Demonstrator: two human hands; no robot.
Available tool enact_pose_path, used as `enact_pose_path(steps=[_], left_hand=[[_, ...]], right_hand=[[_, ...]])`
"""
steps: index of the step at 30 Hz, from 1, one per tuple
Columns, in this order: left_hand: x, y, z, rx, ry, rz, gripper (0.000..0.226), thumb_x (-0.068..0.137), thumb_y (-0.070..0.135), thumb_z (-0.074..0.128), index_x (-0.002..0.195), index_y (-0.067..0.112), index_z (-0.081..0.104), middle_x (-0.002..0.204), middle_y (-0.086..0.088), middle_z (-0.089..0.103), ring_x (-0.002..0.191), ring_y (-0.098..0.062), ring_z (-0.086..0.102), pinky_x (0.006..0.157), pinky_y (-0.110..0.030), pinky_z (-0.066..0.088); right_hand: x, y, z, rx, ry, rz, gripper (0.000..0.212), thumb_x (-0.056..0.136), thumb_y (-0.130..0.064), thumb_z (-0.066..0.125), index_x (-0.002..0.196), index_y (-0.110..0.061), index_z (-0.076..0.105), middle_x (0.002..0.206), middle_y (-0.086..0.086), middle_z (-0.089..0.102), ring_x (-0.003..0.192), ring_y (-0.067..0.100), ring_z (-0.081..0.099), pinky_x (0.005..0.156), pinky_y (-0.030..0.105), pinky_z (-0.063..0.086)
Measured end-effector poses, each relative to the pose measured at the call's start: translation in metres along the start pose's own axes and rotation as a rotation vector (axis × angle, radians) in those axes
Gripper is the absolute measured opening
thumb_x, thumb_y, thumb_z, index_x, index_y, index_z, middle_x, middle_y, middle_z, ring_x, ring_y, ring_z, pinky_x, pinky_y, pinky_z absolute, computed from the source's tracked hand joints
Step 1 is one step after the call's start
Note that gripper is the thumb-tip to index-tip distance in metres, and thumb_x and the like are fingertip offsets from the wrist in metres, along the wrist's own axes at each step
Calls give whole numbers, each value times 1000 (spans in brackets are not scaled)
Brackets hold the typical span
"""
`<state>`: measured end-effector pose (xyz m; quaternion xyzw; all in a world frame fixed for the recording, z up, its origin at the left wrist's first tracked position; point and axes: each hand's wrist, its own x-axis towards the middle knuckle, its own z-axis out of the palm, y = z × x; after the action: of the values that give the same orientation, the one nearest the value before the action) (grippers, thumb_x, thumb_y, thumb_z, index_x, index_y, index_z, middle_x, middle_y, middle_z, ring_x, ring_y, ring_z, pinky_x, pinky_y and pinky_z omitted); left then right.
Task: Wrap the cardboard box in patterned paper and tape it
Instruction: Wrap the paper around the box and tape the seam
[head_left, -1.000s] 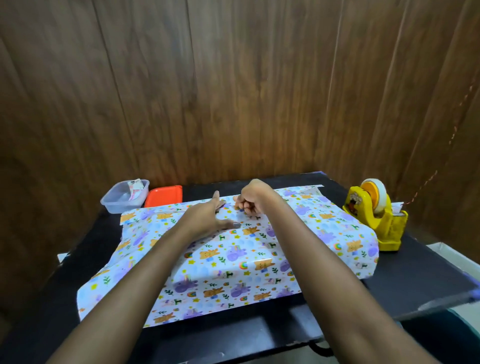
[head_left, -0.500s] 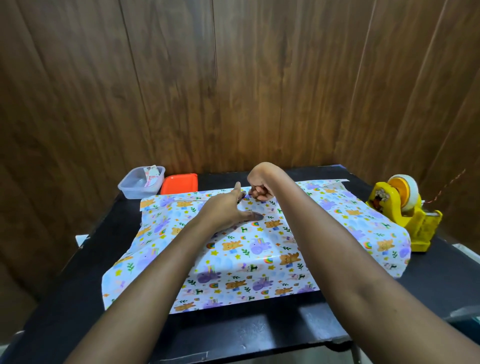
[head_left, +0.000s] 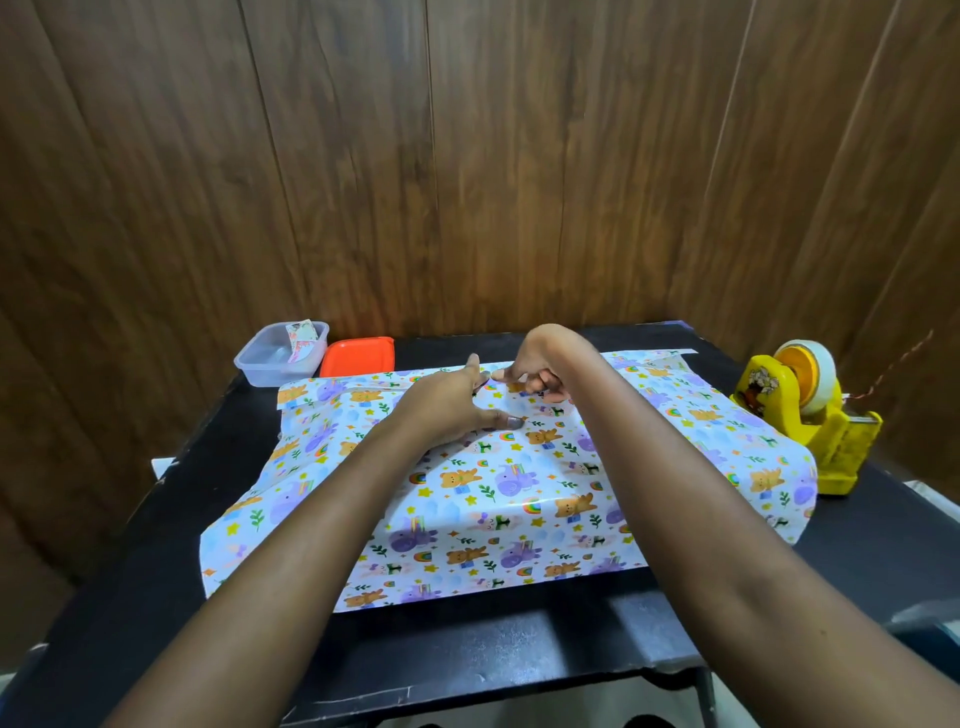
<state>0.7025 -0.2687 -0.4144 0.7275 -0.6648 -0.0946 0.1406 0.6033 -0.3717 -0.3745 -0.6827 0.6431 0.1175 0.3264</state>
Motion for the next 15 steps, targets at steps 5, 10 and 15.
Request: enact_pose_path(steps=[5,10,15], left_hand=[[-1,1,-4,37,-31,20,99,77,63,59,150,17,10,151,6,33,134,-18,37,102,-31,39],[0,2,-5,71,-45,20,101,78,64,57,151,16,7,149,5,35,133,-18,39,99,-30,40],[3,6,-9,130,-53,0,98,78,63,58,150,15,11,148,0,38,134,-21,37,96,-30,38]], right_hand=[[4,17,0,-21,5,-62,51,92,-47,52,58,-11,40,39,0,37,46,11,30,50,21,34],[6,30,-3,231,-31,-79,42,90,-37,61,61,-8,50,36,-1,49,37,5,31,46,16,39],[5,25,-3,202,-62,-80,39,95,-32,55,65,-7,53,37,1,51,32,4,32,44,17,46]])
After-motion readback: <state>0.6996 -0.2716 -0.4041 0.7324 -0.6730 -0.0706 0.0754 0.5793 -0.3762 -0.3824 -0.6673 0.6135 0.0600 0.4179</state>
